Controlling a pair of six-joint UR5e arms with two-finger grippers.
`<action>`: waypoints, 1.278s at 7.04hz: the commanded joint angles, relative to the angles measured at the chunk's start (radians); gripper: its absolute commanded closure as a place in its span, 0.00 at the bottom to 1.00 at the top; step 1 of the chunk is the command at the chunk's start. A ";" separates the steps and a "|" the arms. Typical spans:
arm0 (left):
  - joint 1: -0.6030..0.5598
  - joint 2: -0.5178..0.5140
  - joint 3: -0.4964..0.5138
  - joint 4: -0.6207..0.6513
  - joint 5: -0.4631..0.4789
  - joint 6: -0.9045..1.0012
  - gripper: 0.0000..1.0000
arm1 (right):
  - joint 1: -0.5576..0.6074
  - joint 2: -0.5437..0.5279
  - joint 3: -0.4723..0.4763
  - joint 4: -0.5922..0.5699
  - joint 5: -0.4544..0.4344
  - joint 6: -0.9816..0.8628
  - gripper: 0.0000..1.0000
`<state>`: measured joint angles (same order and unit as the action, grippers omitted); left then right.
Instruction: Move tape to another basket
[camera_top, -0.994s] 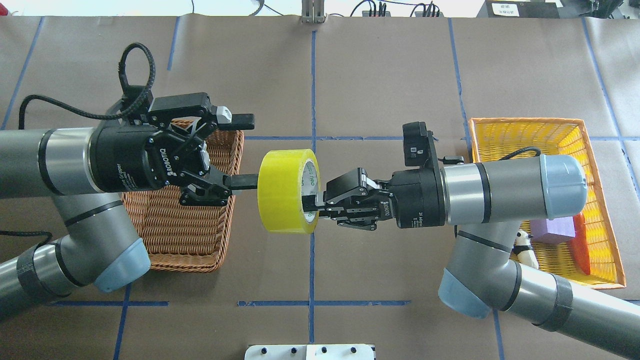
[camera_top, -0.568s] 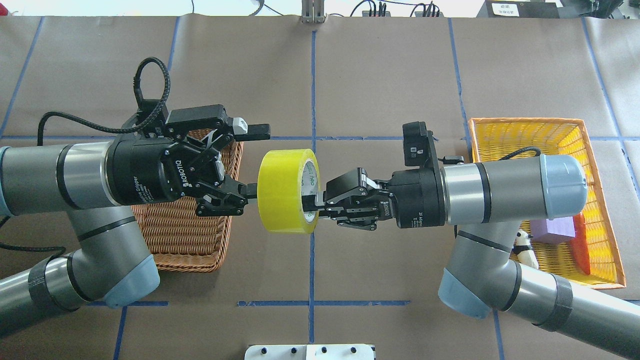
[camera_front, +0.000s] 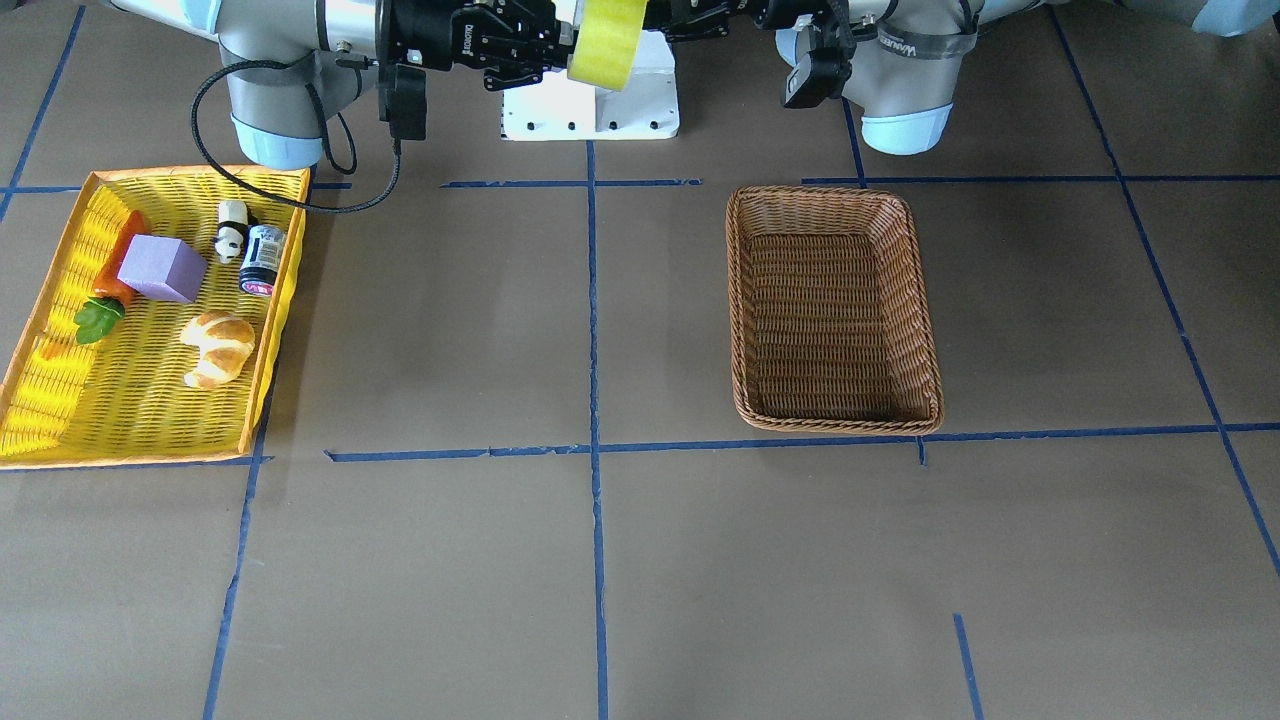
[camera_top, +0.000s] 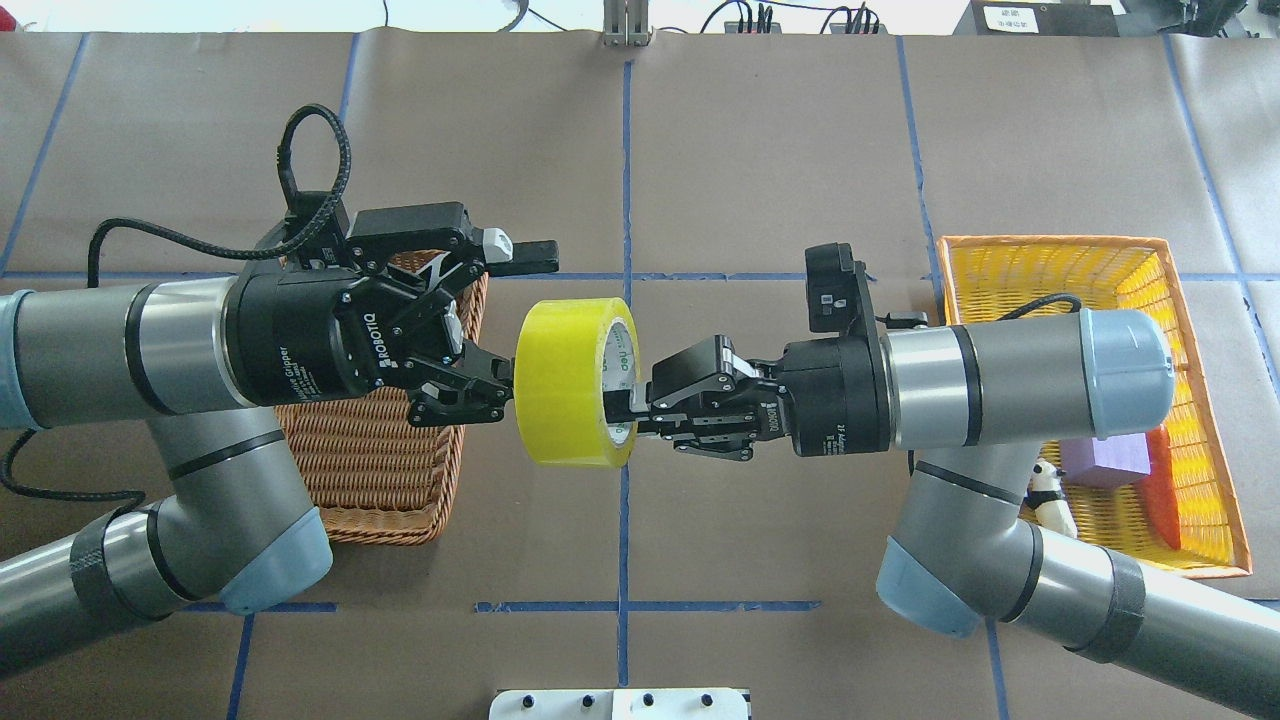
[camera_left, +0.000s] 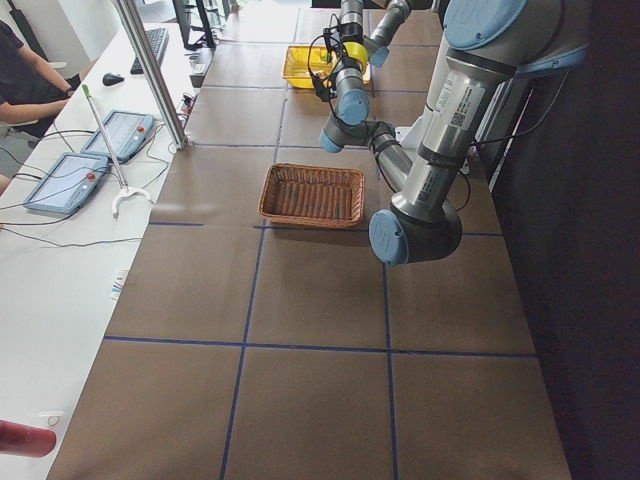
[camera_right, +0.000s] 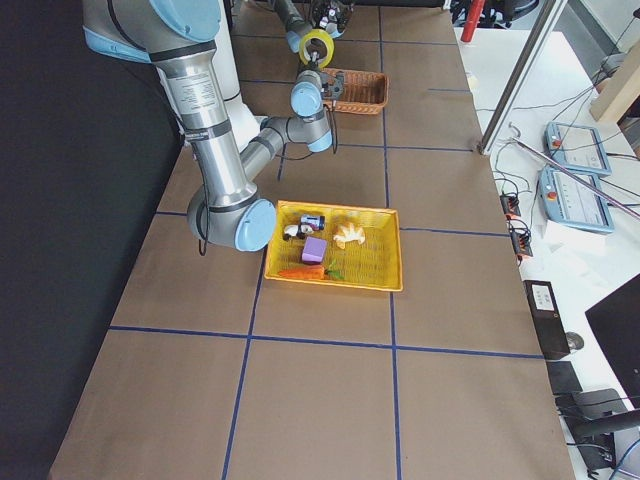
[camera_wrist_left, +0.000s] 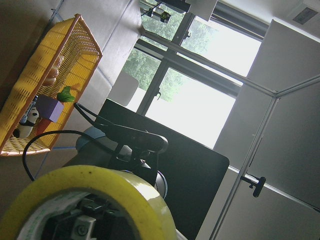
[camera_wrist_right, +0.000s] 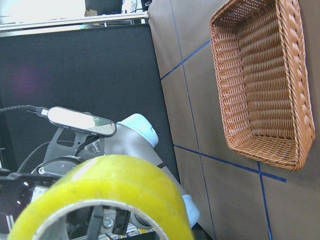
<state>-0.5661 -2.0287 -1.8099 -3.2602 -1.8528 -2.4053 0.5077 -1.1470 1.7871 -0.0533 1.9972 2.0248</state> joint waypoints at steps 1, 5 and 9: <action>0.000 0.001 0.003 0.000 0.000 0.000 0.25 | 0.000 0.000 0.000 0.001 0.000 0.000 1.00; 0.000 0.008 -0.006 0.002 0.000 -0.001 0.61 | 0.000 0.003 0.002 0.016 -0.008 -0.001 0.97; 0.002 0.012 -0.009 0.007 -0.002 -0.012 1.00 | -0.029 0.000 0.002 0.023 -0.083 -0.003 0.00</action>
<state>-0.5648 -2.0168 -1.8187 -3.2543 -1.8544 -2.4164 0.4897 -1.1458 1.7880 -0.0346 1.9403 2.0234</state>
